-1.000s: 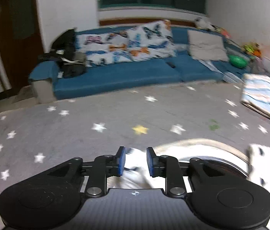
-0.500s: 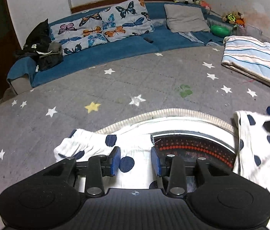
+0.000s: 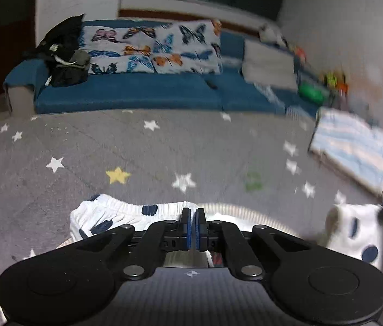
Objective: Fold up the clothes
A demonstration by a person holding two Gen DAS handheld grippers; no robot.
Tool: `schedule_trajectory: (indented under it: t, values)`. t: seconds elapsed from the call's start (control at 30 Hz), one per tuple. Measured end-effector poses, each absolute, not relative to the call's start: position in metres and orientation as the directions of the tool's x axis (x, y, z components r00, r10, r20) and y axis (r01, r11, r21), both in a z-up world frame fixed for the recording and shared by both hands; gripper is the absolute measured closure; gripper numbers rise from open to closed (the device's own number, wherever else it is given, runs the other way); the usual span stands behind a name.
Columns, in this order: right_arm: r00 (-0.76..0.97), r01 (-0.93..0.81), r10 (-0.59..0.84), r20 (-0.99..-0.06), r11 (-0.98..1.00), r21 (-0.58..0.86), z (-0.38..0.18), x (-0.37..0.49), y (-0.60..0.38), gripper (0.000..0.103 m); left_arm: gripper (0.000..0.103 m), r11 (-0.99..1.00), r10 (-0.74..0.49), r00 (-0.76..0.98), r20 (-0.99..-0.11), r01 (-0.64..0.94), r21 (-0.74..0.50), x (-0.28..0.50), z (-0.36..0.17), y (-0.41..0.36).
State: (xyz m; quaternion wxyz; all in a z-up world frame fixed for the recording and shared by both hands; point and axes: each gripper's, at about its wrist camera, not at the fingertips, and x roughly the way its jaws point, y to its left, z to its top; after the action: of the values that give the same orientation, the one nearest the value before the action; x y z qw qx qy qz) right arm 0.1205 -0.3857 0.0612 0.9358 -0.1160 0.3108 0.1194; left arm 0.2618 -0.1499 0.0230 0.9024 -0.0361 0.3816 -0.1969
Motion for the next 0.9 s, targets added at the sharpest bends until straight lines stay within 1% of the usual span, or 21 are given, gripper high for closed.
schedule_trajectory:
  t: [0.07, 0.13, 0.2, 0.3, 0.33, 0.4, 0.47, 0.63, 0.7, 0.77, 0.8, 0.87, 0.9]
  values:
    - [0.83, -0.339, 0.155, -0.536, 0.903, -0.264, 0.072, 0.092, -0.366, 0.101, 0.1, 0.911, -0.412, 0.634, -0.655, 0.303, -0.279, 0.266, 0.025, -0.143]
    - [0.806, -0.416, 0.207, -0.554, 0.864, -0.282, 0.071, 0.069, -0.35, 0.099, 0.1, 0.908, -0.418, 0.639, -0.646, 0.279, -0.311, 0.269, 0.025, -0.139]
    - [0.756, -0.489, 0.245, -0.607, 0.828, -0.275, 0.064, 0.052, -0.338, 0.098, 0.1, 0.902, -0.428, 0.637, -0.641, 0.262, -0.342, 0.272, 0.023, -0.135]
    - [0.661, -0.57, 0.289, -0.692, 0.793, -0.214, 0.052, 0.032, -0.327, 0.097, 0.1, 0.892, -0.446, 0.625, -0.64, 0.25, -0.378, 0.272, 0.022, -0.132]
    - [0.635, -0.581, 0.298, -0.713, 0.792, -0.187, 0.049, 0.029, -0.327, 0.091, 0.099, 0.888, -0.452, 0.623, -0.639, 0.249, -0.386, 0.272, 0.022, -0.131]
    - [0.607, -0.57, 0.306, -0.733, 0.811, -0.133, 0.049, 0.032, -0.331, 0.084, 0.099, 0.881, -0.464, 0.618, -0.635, 0.248, -0.402, 0.271, 0.022, -0.13]
    - [0.599, -0.548, 0.331, -0.729, 0.833, -0.072, 0.056, 0.036, -0.341, 0.084, 0.099, 0.877, -0.473, 0.618, -0.628, 0.258, -0.406, 0.269, 0.025, -0.129]
    - [0.619, -0.398, 0.358, -0.699, 0.91, 0.114, 0.067, 0.072, -0.379, 0.082, 0.099, 0.87, -0.49, 0.611, -0.622, 0.298, -0.393, 0.264, 0.033, -0.13]
    - [0.602, -0.349, 0.341, -0.722, 0.926, 0.146, 0.058, 0.088, -0.388, 0.081, 0.098, 0.868, -0.494, 0.61, -0.619, 0.305, -0.393, 0.263, 0.034, -0.13]
    - [0.561, -0.323, 0.341, -0.754, 0.929, 0.18, 0.046, 0.1, -0.395, 0.077, 0.098, 0.867, -0.496, 0.608, -0.62, 0.31, -0.39, 0.263, 0.036, -0.129]
    - [0.541, -0.321, 0.345, -0.767, 0.928, 0.191, 0.041, 0.103, -0.396, 0.07, 0.098, 0.865, -0.5, 0.608, -0.616, 0.313, -0.392, 0.263, 0.036, -0.128]
    - [0.501, -0.328, 0.361, -0.786, 0.92, 0.214, 0.031, 0.103, -0.395, 0.068, 0.098, 0.863, -0.504, 0.608, -0.614, 0.321, -0.391, 0.262, 0.036, -0.128]
    - [0.494, -0.336, 0.363, -0.79, 0.918, 0.211, 0.029, 0.103, -0.393, 0.071, 0.097, 0.863, -0.505, 0.608, -0.613, 0.324, -0.388, 0.263, 0.036, -0.128]
